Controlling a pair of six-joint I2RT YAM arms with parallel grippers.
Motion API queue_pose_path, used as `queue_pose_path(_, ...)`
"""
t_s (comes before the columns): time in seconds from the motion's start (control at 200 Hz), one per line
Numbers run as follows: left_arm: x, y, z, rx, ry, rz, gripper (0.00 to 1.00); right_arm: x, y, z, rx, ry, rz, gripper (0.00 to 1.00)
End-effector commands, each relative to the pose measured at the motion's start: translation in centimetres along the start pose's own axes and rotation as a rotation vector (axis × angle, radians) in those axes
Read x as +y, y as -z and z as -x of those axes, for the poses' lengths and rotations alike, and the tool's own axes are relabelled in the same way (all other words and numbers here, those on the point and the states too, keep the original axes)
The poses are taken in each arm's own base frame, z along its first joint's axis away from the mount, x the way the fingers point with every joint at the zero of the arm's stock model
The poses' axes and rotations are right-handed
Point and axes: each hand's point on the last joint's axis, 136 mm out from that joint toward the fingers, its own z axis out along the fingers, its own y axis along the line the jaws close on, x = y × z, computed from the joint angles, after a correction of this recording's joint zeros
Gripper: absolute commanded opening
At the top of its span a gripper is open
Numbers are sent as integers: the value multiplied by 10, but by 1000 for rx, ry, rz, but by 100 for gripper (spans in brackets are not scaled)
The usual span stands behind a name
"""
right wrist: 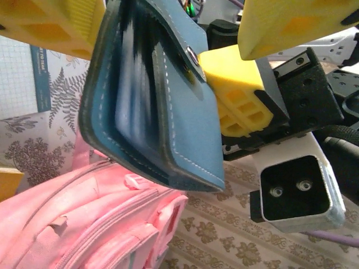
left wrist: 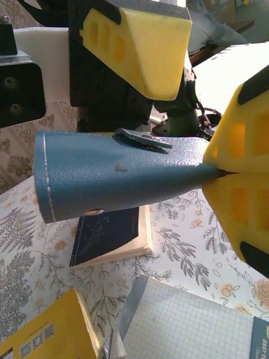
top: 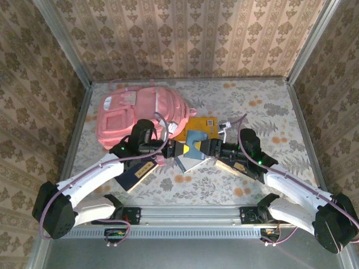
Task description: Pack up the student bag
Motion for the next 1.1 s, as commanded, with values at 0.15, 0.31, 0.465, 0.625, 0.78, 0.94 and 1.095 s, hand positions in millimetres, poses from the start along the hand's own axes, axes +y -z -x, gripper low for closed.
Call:
queue_pose_path(0.15,-8,3,6,-22,-7,-38,2,9,-3,7,-31,-24,76,37)
queue_pose_path(0.31,-5,0,6,-17,2,-33,3,13,-2,5,-22,-27,93,34)
queue_pose_path(0.465,-2,-1,5,-11,11,-27,15,7,-1,4,-35,-28,77,9)
queue_pose_path(0.625,4,3,7,-2,-2,42,45,-1,5,6,-69,-10,20,0)
queue_pose_path(0.78,30,33,37,-71,17,228,54,-24,27,14,-139,63,-187,0)
queue_pose_path(0.94,83,79,87,-183,120,428,55,-44,46,20,-168,105,-341,0)
queue_pose_path(1.095,129,98,132,-230,174,522,55,-56,44,16,-144,94,-383,0)
